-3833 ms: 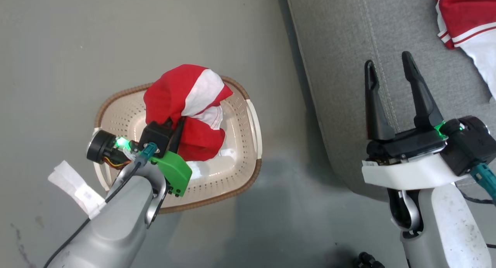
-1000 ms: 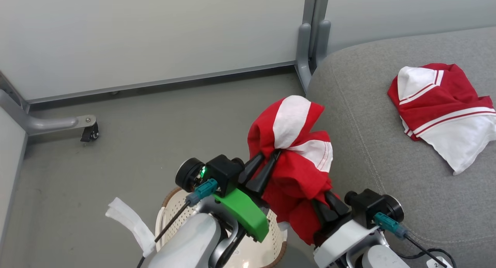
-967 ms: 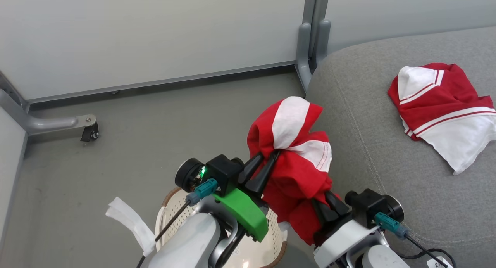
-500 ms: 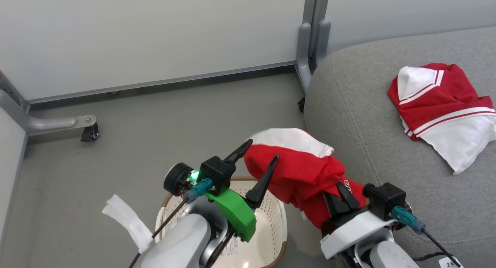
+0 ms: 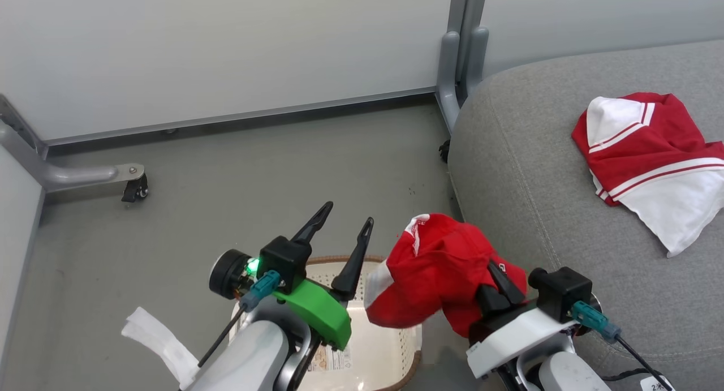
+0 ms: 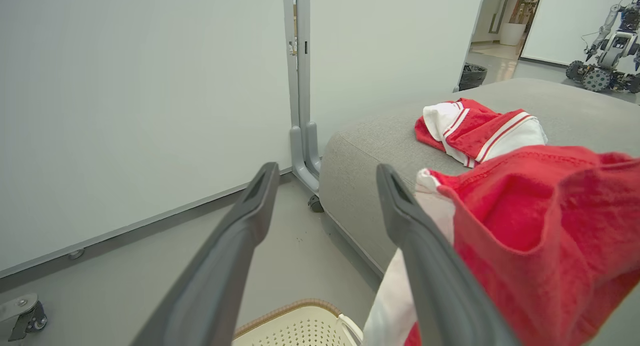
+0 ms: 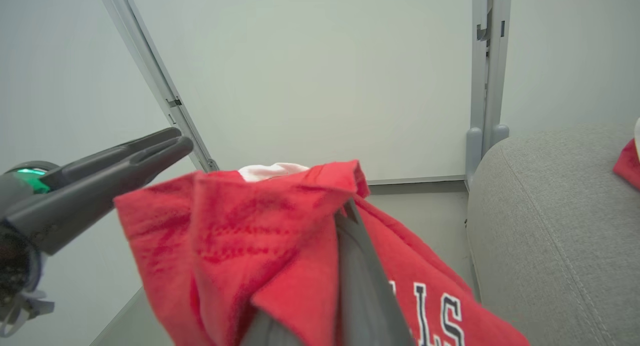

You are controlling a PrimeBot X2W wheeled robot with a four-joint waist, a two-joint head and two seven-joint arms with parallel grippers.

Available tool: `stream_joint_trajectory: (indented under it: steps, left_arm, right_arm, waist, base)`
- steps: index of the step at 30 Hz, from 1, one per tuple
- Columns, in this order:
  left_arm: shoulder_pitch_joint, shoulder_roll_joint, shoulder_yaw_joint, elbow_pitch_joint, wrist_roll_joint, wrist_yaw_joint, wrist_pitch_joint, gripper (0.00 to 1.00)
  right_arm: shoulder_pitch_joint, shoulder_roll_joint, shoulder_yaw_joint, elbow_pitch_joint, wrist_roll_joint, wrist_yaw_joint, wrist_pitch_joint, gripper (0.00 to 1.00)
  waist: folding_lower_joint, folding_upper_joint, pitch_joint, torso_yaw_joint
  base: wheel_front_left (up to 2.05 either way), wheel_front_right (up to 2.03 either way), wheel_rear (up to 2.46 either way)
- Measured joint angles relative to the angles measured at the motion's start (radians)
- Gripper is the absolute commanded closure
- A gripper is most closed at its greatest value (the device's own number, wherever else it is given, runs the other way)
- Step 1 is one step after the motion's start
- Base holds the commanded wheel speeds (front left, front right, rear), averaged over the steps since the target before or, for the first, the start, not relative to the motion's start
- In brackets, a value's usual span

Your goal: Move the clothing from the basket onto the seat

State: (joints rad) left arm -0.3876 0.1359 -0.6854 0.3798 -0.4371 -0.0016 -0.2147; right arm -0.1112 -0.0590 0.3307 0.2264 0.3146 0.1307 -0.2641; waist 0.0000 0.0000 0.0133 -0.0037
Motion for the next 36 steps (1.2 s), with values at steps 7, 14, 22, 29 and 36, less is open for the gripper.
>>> stream_joint_trajectory:
  steps: [7, 14, 22, 29, 36]
  left_arm:
    - [0.059, 0.013, 0.045, -0.028, -0.007, 0.04, -0.034, 0.0]
    - [0.139, 0.033, 0.12, -0.091, 0.001, 0.075, -0.047, 0.0]
    - [0.282, 0.029, 0.231, -0.233, 0.08, 0.103, -0.05, 0.0]
    - [0.353, 0.015, 0.269, -0.266, 0.146, 0.071, -0.049, 0.0]
    - [0.356, 0.011, 0.304, -0.283, 0.199, 0.032, -0.049, 0.0]
  right_arm:
    - [0.0, 0.0, -0.018, -0.017, 0.0, 0.0, 0.0, 1.0]
    - [0.003, 0.0, -0.042, -0.055, 0.0, 0.0, 0.0, 1.0]
    - [0.028, 0.0, -0.101, -0.133, -0.015, 0.0, 0.0, 1.0]
    - [0.067, -0.001, -0.164, -0.214, -0.036, 0.0, 0.0, 1.0]
    - [0.087, 0.001, -0.23, -0.27, -0.038, 0.0, 0.0, 1.0]
  waist:
    - [0.0, 0.0, 0.003, 0.004]
    - [0.0, 0.0, 0.003, -0.015]
    - [0.0, 0.0, 0.016, -0.076]
    - [0.0, 0.0, 0.041, -0.151]
    - [0.0, 0.0, 0.08, -0.235]
  base:
    - [0.0, 0.0, 0.0]
    - [0.0, 0.0, 0.0]
    - [0.0, 0.0, 0.0]
    - [0.0, 0.0, 0.0]
    - [0.0, 0.0, 0.0]
